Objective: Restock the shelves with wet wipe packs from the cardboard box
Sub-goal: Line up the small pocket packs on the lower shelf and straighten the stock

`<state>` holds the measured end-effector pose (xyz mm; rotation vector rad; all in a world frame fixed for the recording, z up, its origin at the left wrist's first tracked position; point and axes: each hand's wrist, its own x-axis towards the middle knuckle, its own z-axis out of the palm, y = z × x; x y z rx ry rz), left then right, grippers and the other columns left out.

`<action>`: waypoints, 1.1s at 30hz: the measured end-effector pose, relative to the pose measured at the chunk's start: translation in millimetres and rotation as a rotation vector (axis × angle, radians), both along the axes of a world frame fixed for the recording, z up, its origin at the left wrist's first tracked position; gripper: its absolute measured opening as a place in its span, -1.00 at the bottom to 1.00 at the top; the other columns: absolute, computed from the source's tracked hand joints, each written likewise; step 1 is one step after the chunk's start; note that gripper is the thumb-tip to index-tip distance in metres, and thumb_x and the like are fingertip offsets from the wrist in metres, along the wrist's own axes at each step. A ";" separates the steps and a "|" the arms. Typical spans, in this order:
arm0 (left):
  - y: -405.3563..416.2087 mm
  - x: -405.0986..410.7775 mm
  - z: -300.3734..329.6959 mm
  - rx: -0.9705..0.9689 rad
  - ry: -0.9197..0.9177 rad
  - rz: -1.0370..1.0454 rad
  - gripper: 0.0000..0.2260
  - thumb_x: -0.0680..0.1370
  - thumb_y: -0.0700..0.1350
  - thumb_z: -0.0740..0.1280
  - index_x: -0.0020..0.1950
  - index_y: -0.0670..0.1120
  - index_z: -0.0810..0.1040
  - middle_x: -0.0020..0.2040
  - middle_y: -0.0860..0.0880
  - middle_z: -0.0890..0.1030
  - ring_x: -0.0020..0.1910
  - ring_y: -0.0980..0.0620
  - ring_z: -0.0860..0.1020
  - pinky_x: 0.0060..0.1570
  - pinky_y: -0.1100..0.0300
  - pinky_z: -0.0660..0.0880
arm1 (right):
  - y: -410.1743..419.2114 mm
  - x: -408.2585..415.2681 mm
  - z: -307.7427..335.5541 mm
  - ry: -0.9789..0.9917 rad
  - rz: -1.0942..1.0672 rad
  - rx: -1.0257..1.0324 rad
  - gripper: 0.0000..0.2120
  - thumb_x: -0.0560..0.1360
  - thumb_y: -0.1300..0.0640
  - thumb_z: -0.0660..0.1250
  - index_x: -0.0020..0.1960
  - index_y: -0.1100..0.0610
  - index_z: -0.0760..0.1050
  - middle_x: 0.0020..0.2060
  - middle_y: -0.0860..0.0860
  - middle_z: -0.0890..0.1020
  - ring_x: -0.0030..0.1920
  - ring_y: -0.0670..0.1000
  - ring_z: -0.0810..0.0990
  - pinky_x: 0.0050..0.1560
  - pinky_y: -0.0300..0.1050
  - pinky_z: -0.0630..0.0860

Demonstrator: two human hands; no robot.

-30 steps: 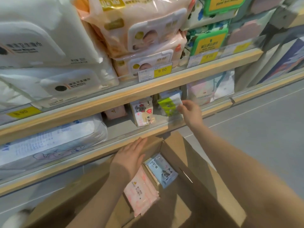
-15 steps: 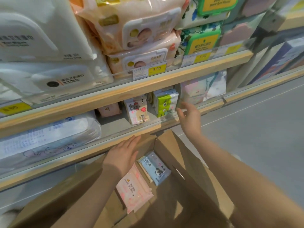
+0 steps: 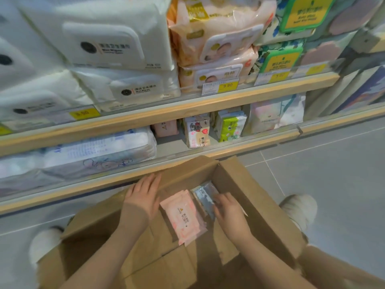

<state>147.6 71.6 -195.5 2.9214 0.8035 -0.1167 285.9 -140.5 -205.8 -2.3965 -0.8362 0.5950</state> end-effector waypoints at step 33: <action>-10.0 -6.8 -19.7 0.159 -0.183 0.084 -0.45 0.39 -0.10 0.43 0.36 -0.12 0.41 0.18 -0.12 0.56 0.13 -0.14 0.53 0.05 -0.08 0.46 | 27.5 -8.9 -81.3 -0.007 -0.034 -0.500 -0.46 0.55 0.18 0.23 0.46 0.06 0.08 0.38 0.16 0.28 0.18 0.16 0.54 -0.05 -0.07 0.53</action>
